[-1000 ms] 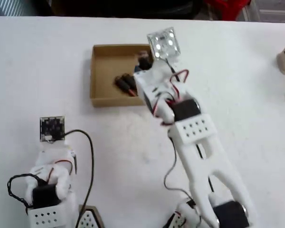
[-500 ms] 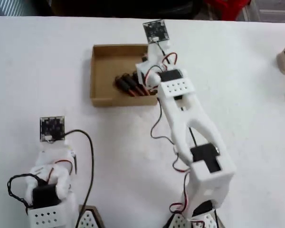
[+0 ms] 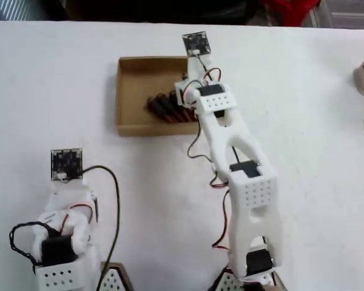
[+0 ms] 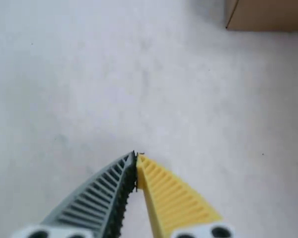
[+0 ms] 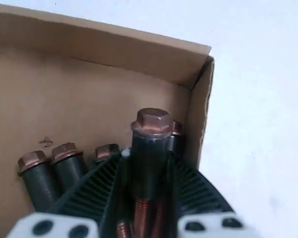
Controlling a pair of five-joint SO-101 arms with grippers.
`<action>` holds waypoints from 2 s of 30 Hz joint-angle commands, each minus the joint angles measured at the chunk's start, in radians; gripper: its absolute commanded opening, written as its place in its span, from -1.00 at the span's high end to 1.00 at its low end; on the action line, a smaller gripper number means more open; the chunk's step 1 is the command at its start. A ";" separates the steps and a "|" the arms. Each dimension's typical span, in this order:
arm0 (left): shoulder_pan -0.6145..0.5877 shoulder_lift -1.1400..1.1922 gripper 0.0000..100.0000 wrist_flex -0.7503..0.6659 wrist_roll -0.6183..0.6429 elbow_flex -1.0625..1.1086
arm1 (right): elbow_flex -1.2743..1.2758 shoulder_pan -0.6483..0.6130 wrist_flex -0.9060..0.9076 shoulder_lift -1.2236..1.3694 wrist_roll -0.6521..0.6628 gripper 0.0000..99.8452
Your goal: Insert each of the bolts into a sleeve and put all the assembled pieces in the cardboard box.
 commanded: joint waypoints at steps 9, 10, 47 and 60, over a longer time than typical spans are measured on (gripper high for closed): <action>-0.010 0.005 0.95 -0.018 -0.012 -0.014 | -0.230 -0.001 0.142 0.107 0.249 0.96; -0.010 0.005 0.95 -0.018 -0.012 -0.014 | -0.241 -0.001 0.157 0.107 0.249 0.96; -0.007 0.005 0.95 -0.066 -0.012 0.014 | -0.358 0.018 0.863 -0.354 0.247 0.93; -0.005 0.005 0.95 -0.089 -0.012 0.037 | -0.330 0.097 1.099 -0.628 0.143 0.97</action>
